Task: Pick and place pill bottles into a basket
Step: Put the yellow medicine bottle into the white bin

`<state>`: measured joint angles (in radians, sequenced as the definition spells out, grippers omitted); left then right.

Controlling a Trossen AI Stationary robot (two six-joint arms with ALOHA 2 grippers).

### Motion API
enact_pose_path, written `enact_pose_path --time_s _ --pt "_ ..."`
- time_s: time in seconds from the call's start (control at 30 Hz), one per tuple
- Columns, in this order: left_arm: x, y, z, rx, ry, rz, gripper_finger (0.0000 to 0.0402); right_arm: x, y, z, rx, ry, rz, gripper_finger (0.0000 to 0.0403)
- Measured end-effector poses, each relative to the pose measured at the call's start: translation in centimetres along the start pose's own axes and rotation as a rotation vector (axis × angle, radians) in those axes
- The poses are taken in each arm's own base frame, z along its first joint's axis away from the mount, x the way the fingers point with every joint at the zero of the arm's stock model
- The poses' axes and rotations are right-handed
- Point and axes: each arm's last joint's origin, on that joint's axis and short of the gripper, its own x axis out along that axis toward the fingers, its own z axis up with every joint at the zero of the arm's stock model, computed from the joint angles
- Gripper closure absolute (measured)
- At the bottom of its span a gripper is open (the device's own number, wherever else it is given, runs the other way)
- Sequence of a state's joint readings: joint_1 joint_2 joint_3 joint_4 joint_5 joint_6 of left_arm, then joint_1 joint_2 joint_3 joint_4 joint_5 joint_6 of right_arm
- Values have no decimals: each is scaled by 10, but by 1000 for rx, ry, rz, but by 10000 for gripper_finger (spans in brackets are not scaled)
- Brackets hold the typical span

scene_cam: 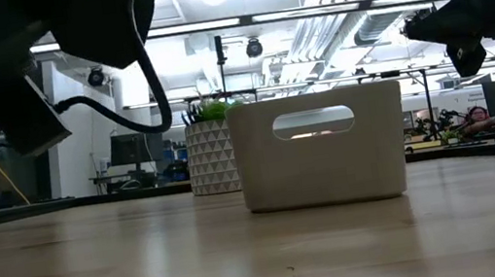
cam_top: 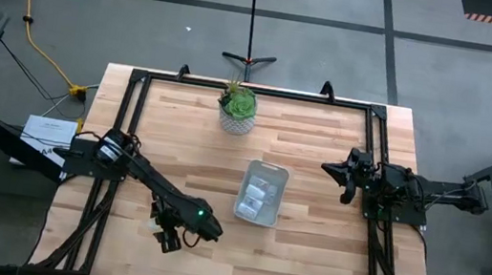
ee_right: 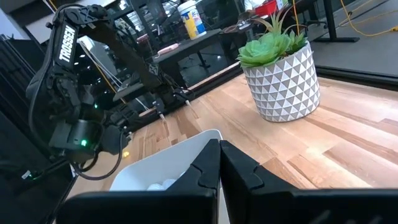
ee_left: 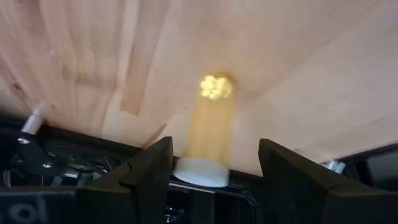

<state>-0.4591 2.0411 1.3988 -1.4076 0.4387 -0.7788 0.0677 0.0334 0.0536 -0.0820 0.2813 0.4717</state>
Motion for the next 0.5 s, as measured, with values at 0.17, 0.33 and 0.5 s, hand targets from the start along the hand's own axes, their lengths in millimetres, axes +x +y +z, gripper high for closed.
enact_pose_path --time_s 0.17,0.33,0.5 --pt "0 -1 1 1 -14 -3 131 0 0 0 0 0 0 403" --pt "0 -2 2 28 -28 -7 131 0 0 0 0 0 0 403" --pt "0 -2 2 54 -29 -6 131 0 0 0 3 0 0 403"
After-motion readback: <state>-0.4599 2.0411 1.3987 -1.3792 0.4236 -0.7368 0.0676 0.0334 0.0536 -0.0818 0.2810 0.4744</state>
